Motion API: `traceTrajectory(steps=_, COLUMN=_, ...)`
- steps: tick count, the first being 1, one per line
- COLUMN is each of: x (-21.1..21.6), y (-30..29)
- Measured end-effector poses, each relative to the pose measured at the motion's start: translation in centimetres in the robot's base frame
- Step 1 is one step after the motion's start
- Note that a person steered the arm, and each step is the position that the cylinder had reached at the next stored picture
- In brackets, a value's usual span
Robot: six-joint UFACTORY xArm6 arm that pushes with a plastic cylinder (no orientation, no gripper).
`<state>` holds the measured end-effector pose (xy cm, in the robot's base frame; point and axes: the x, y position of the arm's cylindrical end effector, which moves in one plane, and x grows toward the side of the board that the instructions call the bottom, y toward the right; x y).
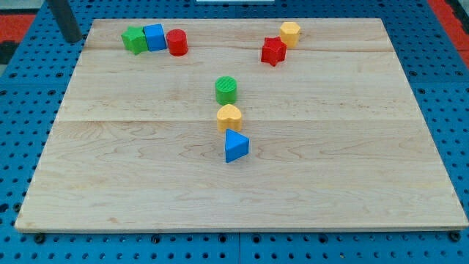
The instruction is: Slide the red circle to center
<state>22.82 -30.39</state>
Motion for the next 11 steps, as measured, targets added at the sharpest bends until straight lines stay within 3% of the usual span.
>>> traceTrajectory(steps=1, x=-3.5, y=-0.1)
traceTrajectory(steps=3, x=-3.0, y=3.2)
traceTrajectory(steps=5, x=-2.3, y=13.4)
traceTrajectory(steps=6, x=-0.3, y=13.8)
traceTrajectory(steps=8, x=3.2, y=22.9)
traceTrajectory(steps=9, x=5.1, y=24.5)
traceTrajectory(steps=11, x=9.9, y=36.1)
